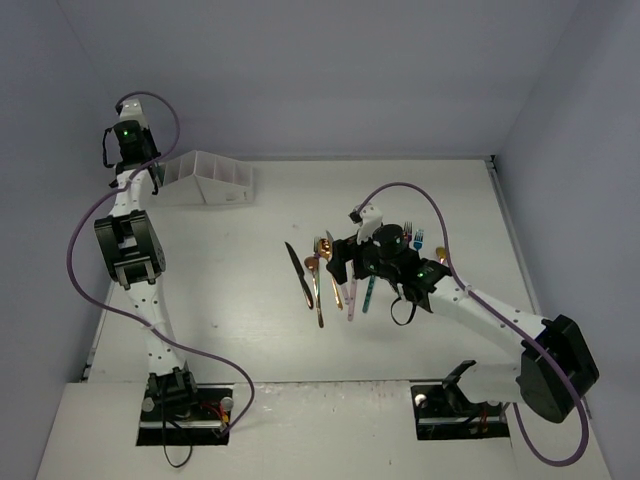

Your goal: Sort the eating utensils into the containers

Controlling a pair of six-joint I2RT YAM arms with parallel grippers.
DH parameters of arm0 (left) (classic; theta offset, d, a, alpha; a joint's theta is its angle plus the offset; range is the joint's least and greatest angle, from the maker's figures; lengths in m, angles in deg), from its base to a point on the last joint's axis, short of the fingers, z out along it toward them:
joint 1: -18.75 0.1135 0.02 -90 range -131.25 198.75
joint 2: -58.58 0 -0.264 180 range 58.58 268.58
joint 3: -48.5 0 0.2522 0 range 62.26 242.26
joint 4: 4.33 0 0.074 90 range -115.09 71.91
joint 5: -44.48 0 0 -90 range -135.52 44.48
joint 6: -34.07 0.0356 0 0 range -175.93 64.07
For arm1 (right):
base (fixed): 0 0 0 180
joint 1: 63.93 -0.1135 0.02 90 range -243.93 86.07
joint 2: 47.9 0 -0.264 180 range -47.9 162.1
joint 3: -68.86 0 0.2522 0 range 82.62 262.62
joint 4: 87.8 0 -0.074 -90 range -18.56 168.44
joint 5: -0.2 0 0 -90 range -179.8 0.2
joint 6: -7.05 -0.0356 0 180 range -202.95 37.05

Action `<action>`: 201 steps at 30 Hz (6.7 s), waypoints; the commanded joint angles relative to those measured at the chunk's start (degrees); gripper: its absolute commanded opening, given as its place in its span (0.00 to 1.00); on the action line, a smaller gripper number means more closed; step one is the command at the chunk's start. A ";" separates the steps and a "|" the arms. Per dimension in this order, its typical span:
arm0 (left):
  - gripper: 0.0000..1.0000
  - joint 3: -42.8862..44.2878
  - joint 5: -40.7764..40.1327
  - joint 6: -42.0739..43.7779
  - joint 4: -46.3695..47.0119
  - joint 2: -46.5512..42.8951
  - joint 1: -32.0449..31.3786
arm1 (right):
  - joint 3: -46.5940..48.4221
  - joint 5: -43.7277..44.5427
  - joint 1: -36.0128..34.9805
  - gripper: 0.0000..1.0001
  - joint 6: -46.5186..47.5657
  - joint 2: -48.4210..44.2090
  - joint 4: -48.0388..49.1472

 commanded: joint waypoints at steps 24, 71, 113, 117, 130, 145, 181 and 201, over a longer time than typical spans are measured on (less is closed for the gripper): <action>0.53 -15.23 2.15 -6.52 6.75 -20.62 -0.10 | -0.76 3.38 0.25 0.85 -1.06 -7.17 -0.72; 0.85 -77.83 1.59 -19.60 -33.73 -94.17 -30.65 | 3.25 17.75 5.66 0.56 -19.77 14.41 -16.83; 0.85 -77.84 6.01 -19.80 -33.08 -95.13 -29.06 | 8.92 22.53 -1.65 0.00 -20.32 20.71 -13.05; 0.85 -76.78 14.13 -26.93 -31.01 -96.81 -29.35 | 11.07 22.74 -6.18 0.00 -15.96 12.99 -11.07; 0.85 -67.93 11.77 -40.56 -13.63 -91.74 -43.26 | 11.86 14.87 -20.17 0.00 -2.67 -3.74 -1.45; 0.58 -63.43 -5.56 -36.89 -9.77 -79.75 -58.07 | 11.52 9.93 -21.55 0.00 -1.53 -6.36 2.62; 0.00 -23.73 2.23 -13.38 -7.12 -43.81 -11.82 | 1.30 19.39 -16.68 0.84 0.07 -6.72 4.36; 0.00 2.48 1.59 -3.64 -2.35 -13.37 -6.83 | -2.16 13.04 -12.53 0.85 -2.34 -2.24 4.44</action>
